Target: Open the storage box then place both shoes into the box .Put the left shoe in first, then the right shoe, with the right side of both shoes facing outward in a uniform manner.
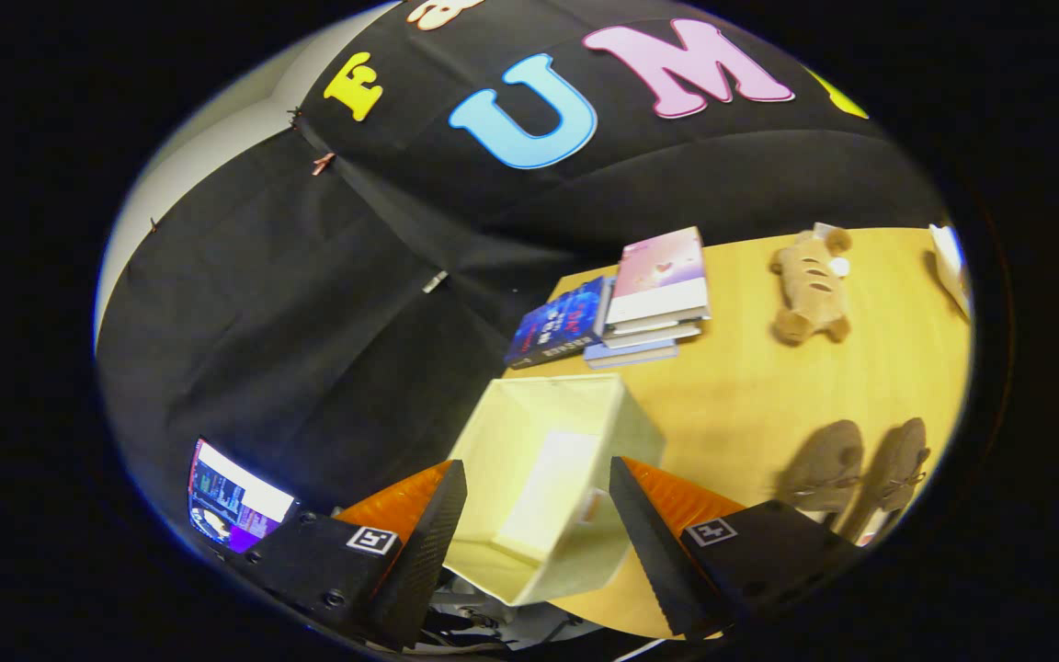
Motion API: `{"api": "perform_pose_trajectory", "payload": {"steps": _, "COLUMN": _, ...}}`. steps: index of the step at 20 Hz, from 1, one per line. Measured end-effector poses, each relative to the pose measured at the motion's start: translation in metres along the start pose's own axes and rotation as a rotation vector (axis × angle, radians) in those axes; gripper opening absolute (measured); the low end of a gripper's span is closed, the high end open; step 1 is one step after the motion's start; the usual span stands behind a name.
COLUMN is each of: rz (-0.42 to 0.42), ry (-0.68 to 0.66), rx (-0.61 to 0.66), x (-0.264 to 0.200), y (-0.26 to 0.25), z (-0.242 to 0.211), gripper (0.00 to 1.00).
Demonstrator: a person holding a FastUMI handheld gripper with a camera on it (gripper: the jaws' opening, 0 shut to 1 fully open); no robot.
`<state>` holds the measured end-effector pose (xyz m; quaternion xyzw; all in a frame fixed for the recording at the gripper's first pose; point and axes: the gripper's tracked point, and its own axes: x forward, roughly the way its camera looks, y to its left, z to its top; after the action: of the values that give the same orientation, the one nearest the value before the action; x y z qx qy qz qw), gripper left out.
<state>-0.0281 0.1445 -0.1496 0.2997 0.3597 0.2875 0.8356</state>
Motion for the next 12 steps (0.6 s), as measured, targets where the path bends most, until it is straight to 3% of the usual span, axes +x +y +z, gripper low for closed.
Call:
{"api": "perform_pose_trajectory", "payload": {"steps": 7, "rz": -0.303, "ry": 0.091, "rx": 0.084, "x": -0.025, "y": -0.139, "z": -0.043, "gripper": 0.96}}
{"api": "perform_pose_trajectory", "payload": {"steps": 10, "rz": -0.408, "ry": 0.164, "rx": 0.057, "x": -0.025, "y": -0.18, "z": -0.074, "gripper": 0.96}}
{"api": "perform_pose_trajectory", "payload": {"steps": 12, "rz": -0.476, "ry": 0.198, "rx": -0.013, "x": -0.023, "y": -0.206, "z": -0.086, "gripper": 0.9}}
